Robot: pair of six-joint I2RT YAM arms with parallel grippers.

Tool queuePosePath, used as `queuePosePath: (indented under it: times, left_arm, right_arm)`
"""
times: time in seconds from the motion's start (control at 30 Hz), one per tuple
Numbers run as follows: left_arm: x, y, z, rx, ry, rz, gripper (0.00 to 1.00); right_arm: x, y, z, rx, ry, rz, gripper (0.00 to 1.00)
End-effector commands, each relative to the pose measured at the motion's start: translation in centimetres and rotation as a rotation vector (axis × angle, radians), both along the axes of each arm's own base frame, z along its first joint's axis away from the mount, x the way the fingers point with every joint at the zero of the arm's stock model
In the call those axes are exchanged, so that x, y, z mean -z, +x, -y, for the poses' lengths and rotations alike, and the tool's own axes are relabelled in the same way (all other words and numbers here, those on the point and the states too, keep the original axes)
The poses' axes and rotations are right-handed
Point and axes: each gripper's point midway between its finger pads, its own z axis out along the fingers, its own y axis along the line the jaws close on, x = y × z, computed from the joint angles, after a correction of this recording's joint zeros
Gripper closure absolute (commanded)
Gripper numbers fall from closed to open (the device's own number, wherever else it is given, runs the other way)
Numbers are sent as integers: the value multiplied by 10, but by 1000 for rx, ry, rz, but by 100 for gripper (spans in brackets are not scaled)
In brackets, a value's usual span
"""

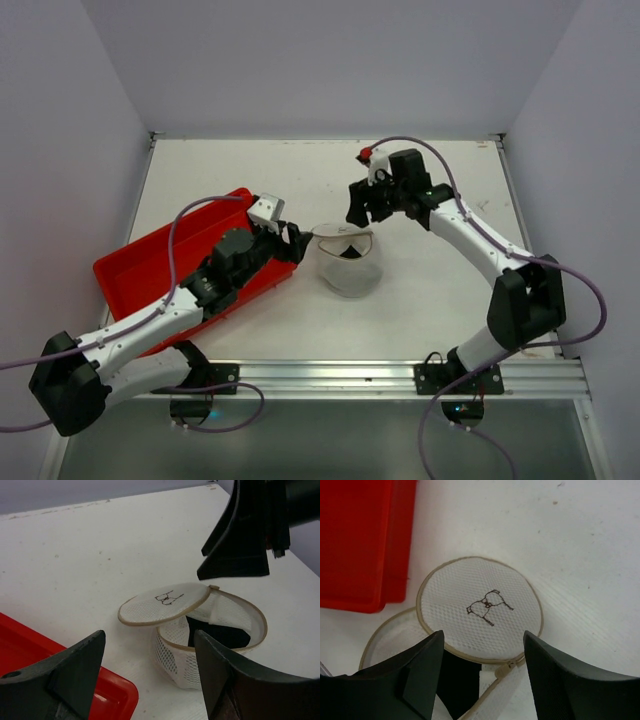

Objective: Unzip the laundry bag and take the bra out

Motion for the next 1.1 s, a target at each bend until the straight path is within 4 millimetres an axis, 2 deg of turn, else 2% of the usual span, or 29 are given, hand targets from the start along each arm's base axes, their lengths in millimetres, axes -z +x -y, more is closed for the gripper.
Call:
queuePosePath:
  times: [0.0, 0.1, 0.13, 0.17, 0.23, 0.27, 0.33, 0.4, 0.5, 0.63, 0.77, 0.87, 0.9, 0.93, 1.03, 1.07]
  left_arm:
    - [-18, 9, -19, -103, -78, 46, 25]
    - [-21, 8, -24, -126, -85, 55, 25]
    - [-22, 9, -29, -149, -84, 56, 25]
    - [-25, 9, -32, -163, -90, 64, 25]
    - [-33, 7, -44, -207, -113, 93, 25]
    - [-31, 4, -49, -218, -120, 98, 25]
    - [-44, 0, -58, -239, -167, 142, 25]
    - [-47, -3, -66, -264, -181, 159, 25]
    - [-50, -5, -72, -284, -186, 168, 25]
    - [-50, -5, -71, -275, -183, 171, 25]
    - [-46, -4, -71, -279, -167, 161, 25]
    - [-47, -4, -72, -282, -169, 165, 25]
    - [-47, -4, -71, -279, -172, 167, 25]
    - [-47, -4, -71, -278, -171, 168, 25]
    - [-46, -4, -70, -276, -168, 166, 25]
    - [-46, -4, -70, -273, -170, 166, 26]
  right_arm:
    - [-2, -21, -23, -188, -115, 48, 33]
    - [8, -24, -32, -247, -163, 71, 28]
    - [6, -22, -35, -257, -156, 97, 25]
    - [15, -28, -36, -284, -164, 101, 25]
    - [11, -28, -40, -314, -170, 166, 22]
    - [19, -33, -42, -322, -199, 173, 21]
    - [25, -31, -41, -324, -254, 197, 20]
    - [31, -29, -40, -310, -312, 206, 20]
    - [35, -25, -41, -309, -350, 222, 20]
    - [32, -21, -49, -321, -372, 259, 21]
    - [49, -17, -54, -340, -432, 231, 25]
    - [50, -13, -56, -328, -432, 237, 33]
    - [49, -12, -56, -318, -429, 247, 39]
    - [47, -9, -57, -299, -417, 261, 55]
    - [31, -6, -58, -247, -366, 322, 74]
    - [24, -4, -56, -222, -358, 346, 76]
